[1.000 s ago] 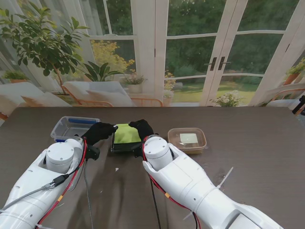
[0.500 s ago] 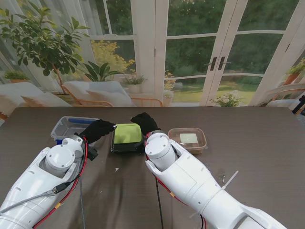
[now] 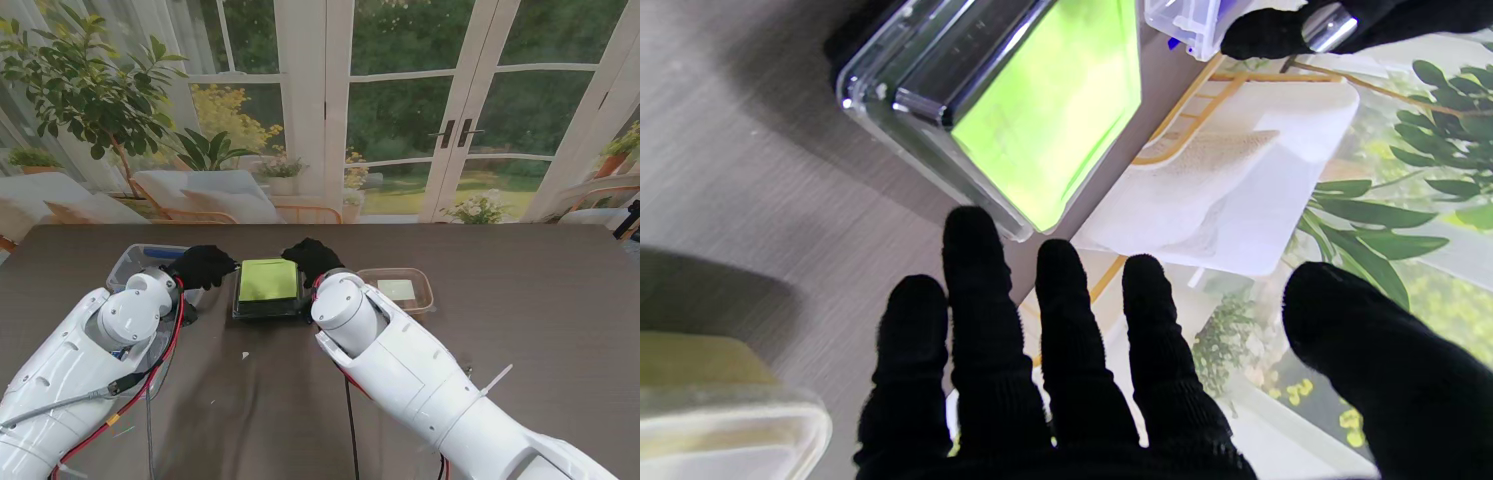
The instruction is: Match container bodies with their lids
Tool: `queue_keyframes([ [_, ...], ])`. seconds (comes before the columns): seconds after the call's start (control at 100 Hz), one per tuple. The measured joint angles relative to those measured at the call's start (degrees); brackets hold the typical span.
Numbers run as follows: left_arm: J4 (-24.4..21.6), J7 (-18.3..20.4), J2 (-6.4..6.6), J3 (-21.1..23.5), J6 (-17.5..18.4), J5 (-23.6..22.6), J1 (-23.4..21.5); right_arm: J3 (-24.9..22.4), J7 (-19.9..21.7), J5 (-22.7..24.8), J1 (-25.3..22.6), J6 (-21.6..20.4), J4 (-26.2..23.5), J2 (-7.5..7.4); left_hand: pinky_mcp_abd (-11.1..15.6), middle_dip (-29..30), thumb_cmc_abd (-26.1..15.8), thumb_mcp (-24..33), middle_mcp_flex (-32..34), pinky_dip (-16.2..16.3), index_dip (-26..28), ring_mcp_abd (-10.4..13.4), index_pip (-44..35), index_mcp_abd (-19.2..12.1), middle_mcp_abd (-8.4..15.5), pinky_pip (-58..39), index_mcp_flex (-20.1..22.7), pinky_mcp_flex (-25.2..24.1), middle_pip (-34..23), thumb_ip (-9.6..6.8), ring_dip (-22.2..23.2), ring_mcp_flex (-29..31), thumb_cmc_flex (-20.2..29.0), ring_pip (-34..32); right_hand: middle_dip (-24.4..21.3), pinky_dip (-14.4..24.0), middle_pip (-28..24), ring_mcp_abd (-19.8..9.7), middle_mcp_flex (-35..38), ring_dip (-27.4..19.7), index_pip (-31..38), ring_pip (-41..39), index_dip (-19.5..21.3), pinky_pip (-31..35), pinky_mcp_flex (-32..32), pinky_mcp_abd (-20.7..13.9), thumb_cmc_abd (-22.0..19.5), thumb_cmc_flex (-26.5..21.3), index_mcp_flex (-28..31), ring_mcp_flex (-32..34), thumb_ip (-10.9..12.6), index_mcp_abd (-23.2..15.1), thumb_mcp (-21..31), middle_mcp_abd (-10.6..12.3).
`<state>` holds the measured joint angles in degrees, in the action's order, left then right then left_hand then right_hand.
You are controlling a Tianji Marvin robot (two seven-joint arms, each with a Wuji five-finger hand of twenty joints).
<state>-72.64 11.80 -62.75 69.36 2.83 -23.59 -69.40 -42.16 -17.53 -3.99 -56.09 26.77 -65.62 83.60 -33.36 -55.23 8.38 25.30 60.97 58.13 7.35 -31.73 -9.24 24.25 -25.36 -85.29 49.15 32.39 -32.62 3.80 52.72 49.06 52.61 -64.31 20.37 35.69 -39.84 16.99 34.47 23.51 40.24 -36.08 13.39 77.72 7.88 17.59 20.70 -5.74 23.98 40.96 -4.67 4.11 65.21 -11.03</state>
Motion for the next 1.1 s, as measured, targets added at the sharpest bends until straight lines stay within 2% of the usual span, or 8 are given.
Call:
queue_keyframes([
  [0.05, 0.2, 0.8, 0.24, -0.2, 0.0, -1.1, 0.7, 0.4, 0.5, 1.0, 0.4, 0.5, 0.0, -0.25, -0.2, -3.5, 0.0, 1.4, 2.3, -0.6, 0.0, 1.5, -0.1, -0.2, 1.1, -4.9, 0.7, 6.3, -4.6, 0.0, 0.6, 4.5, -0.1, -5.1, 1.6, 1.5, -2.2, 0.3, 2.6, 2.6, -0.7, -6.1, 0.0, 4.2, 3.4, 1.2, 0.0, 0.0, 1.6, 4.0, 0.0, -0.7, 0.0, 0.0],
  [0.18, 1.4, 1.1, 0.6, -1.3, -1.3, -1.6, 2.7, 1.7, 2.7, 3.3, 1.7, 1.7, 0.4, -0.77, 0.2, -8.4, 0.0, 3.7, 8.1, -15.1, -0.2, 5.9, 0.9, -2.1, 4.4, -16.5, 1.3, 21.5, -13.9, -0.14, -1.4, 17.0, -2.5, -14.6, 6.6, 4.3, -7.8, -0.1, 10.9, 8.1, -1.6, -19.6, 0.0, 13.2, 12.6, 4.4, 0.6, -0.8, 4.9, 15.2, 0.0, -2.3, 2.7, 0.0],
  [0.23, 1.9, 1.1, 0.62, -1.8, -2.6, -1.6, 3.4, 2.3, 3.7, 3.7, 2.4, 1.9, 0.8, -0.93, 1.4, -8.8, 0.0, 3.7, 10.0, -17.7, -0.3, 7.4, 1.5, -2.8, 5.7, -17.7, 1.2, 24.3, -15.8, -0.12, -1.8, 20.0, -3.2, -16.6, 8.3, 4.3, -9.7, -0.9, 14.6, 9.4, -2.4, -22.8, 0.0, 15.5, 16.6, 5.1, 0.7, -1.4, 6.5, 19.5, 0.5, -2.9, 2.6, 0.0],
  [0.37, 3.7, 1.4, 0.66, -3.9, -5.5, -1.5, 5.3, 3.7, 5.6, 4.1, 4.5, 1.8, 3.2, -0.88, 4.3, -9.8, 0.0, 3.6, 13.3, -16.7, -1.0, 10.0, 3.0, -4.6, 8.5, -18.5, 0.3, 26.1, -18.1, -0.15, -2.9, 21.6, -4.5, -21.1, 11.9, 4.3, -11.4, -2.3, 23.4, 11.6, -3.3, -28.3, 0.0, 19.4, 25.2, 7.4, 0.7, -1.5, 6.5, 28.8, 0.7, -3.0, 3.9, 0.1],
  [0.59, 7.4, 3.5, 0.55, -7.1, -8.2, 0.8, 8.0, 4.3, 7.4, 3.1, 5.9, 1.8, 5.6, -0.6, 4.6, -9.9, 0.0, 1.3, 13.3, -14.8, -1.8, 10.4, 5.0, -5.1, 8.7, -18.6, -4.0, 26.5, -20.1, -0.15, -4.5, 21.6, -5.1, -23.6, 14.2, 4.7, -11.6, -2.4, 31.2, 16.5, -4.3, -35.7, -0.6, 22.2, 25.8, 9.2, 0.7, -1.5, 5.1, 29.4, 1.0, -1.0, 4.2, 0.1],
  [0.76, 11.4, 3.5, 0.08, -9.9, -9.1, 3.4, 10.5, 4.8, 8.2, 2.4, 6.4, 1.8, 6.9, -0.26, 4.6, -9.6, -0.1, -1.0, 13.3, -14.8, -2.3, 10.4, 6.2, -4.4, 8.7, -18.6, -8.2, 26.5, -20.1, -0.16, -4.7, 21.6, -5.1, -23.7, 14.8, 4.7, -11.7, -2.6, 31.8, 17.5, -3.3, -37.7, -0.6, 22.9, 25.8, 9.4, 0.7, -1.4, 2.1, 29.4, 1.0, 1.7, 4.2, 0.2],
  [0.91, 15.8, 3.8, -0.77, -12.3, -8.7, 5.9, 13.4, 5.3, 9.4, 1.6, 7.2, 1.8, 8.8, 0.21, 4.6, -9.6, -0.2, -1.8, 13.3, -14.8, -2.3, 10.4, 6.2, -2.4, 8.7, -18.6, -8.9, 26.5, -20.1, -0.16, -4.7, 21.6, -5.0, -23.7, 15.3, 4.6, -11.7, -2.6, 31.8, 17.8, -2.2, -37.9, -0.1, 23.0, 25.8, 9.7, 0.7, -1.3, 1.5, 29.4, 1.0, 2.9, 4.2, 0.2],
  [1.1, 18.0, 4.1, -1.44, -13.8, -8.1, 7.2, 15.1, 5.9, 10.3, 1.5, 8.0, 2.2, 10.7, 0.65, 4.6, -9.6, -0.2, -2.5, 13.3, -14.8, -2.4, 10.4, 6.2, -1.4, 8.7, -18.6, -8.9, 26.5, -20.0, -0.16, -4.7, 21.6, -5.0, -23.7, 15.4, 3.7, -11.7, -2.7, 31.8, 18.1, -0.8, -38.9, 0.0, 23.6, 25.8, 9.8, 0.7, -1.3, -0.8, 29.4, 1.0, 4.9, 3.7, 0.6],
])
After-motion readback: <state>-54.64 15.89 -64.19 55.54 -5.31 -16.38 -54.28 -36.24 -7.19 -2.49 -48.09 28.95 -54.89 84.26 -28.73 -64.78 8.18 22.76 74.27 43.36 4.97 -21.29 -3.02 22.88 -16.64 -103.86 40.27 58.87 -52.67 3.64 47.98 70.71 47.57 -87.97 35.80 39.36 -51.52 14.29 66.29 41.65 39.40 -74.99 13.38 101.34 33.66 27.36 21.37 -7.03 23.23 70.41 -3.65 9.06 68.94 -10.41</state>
